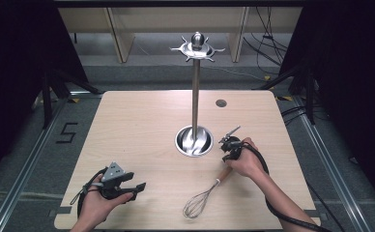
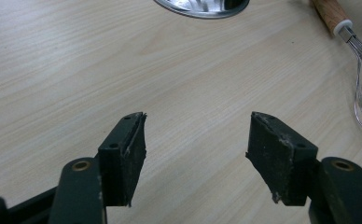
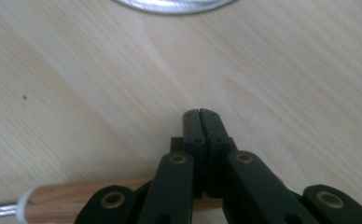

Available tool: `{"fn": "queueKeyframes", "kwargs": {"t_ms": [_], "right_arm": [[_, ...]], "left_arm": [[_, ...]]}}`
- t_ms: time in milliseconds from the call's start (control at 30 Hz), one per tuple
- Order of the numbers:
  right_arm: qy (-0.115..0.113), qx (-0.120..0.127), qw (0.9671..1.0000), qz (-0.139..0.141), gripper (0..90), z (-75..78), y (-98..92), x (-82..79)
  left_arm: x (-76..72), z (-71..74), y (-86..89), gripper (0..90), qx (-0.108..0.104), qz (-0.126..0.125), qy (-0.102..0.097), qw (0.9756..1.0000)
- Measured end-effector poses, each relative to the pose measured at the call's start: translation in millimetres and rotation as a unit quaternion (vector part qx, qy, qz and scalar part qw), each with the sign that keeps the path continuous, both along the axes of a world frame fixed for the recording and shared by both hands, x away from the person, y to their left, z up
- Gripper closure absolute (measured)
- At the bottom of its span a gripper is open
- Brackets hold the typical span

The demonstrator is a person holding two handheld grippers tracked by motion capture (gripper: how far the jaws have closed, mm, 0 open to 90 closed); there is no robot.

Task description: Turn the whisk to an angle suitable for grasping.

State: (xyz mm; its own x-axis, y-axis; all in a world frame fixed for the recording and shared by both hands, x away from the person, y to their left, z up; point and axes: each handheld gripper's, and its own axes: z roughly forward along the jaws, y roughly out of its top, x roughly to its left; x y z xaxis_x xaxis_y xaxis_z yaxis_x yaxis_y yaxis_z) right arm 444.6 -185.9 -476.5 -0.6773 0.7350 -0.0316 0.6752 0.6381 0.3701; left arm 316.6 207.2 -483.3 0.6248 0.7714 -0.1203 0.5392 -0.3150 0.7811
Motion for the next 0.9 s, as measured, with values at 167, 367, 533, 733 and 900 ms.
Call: {"fn": "queueKeyframes", "kwargs": {"t_ms": [167, 367, 533, 733, 900], "right_arm": [[0.011, -0.005, 0.9999, -0.007, 90.0, -3.0, -6.8, -2.2], [0.029, -0.017, 0.9994, -0.012, 90.0, -1.6, -16.5, -11.0], [0.049, -0.031, 0.9983, 0.003, 90.0, 0.8, -29.9, -23.5], [0.048, -0.033, 0.9972, 0.046, 73.3, 9.9, -39.8, -31.5], [0.026, -0.022, 0.9984, 0.046, 67.0, 24.7, -47.4, -33.3]], "left_arm": [[-0.3, -0.6, -2.4, 36.1, -0.011, 0.005, 0.001, 0.9999], [0.1, -0.5, -1.1, 36.1, -0.004, 0.001, 0.004, 1.0], [0.2, -0.8, -1.5, 36.1, -0.003, 0.002, 0.004, 1.0], [0.9, -0.7, -2.1, 36.1, 0.001, -0.001, 0.004, 1.0], [0.5, -0.7, -2.4, 36.1, -0.006, 0.007, 0.003, 1.0]]}}
